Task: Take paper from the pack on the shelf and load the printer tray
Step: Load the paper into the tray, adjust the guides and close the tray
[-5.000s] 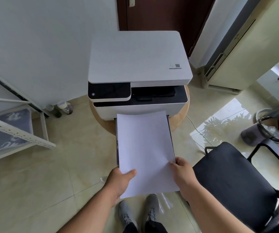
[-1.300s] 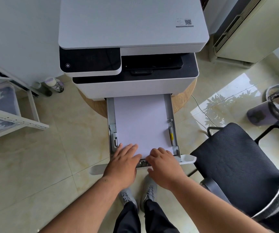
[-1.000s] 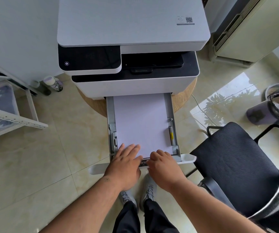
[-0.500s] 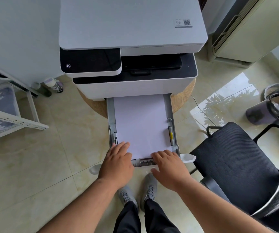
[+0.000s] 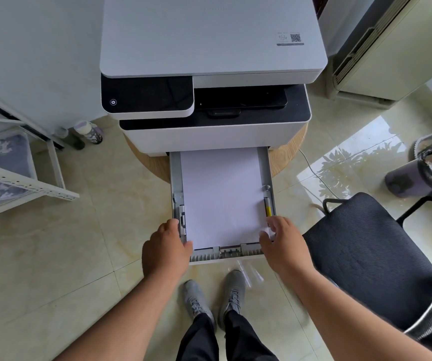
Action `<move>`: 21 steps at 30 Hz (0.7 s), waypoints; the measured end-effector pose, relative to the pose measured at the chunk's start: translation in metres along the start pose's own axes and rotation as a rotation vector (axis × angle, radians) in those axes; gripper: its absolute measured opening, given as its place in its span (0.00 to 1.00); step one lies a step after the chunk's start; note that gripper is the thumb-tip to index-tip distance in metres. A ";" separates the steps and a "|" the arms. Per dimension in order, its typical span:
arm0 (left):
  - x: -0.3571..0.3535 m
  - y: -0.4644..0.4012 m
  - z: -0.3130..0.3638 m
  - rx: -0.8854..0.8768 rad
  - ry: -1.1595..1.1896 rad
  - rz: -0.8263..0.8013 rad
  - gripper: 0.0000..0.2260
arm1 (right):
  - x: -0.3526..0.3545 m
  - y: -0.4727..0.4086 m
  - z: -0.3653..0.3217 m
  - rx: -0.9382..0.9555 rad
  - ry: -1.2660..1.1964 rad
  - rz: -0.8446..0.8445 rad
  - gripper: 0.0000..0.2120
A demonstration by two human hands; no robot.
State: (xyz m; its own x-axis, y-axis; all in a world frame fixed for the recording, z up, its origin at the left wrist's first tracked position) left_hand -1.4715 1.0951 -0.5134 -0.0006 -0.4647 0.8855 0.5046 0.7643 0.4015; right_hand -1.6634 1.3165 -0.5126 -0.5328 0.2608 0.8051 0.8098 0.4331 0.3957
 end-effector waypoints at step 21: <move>-0.002 -0.018 -0.009 0.215 0.312 0.055 0.08 | 0.010 -0.021 0.008 -0.149 -0.064 0.067 0.05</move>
State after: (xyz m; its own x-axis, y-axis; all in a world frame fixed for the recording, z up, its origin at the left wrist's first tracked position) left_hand -1.4730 1.0788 -0.5242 0.3011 -0.5088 0.8065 0.3042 0.8528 0.4245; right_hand -1.6881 1.3171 -0.5166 -0.4875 0.3410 0.8038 0.8688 0.2813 0.4076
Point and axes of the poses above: each hand's wrist, its own y-axis away from the middle knuckle, its own x-axis out of the back of the hand, z = x × y, the point moved 9 cm from there along -y, towards the middle knuckle, and after that the axes turned 3 degrees about z, right-handed, at the moved point
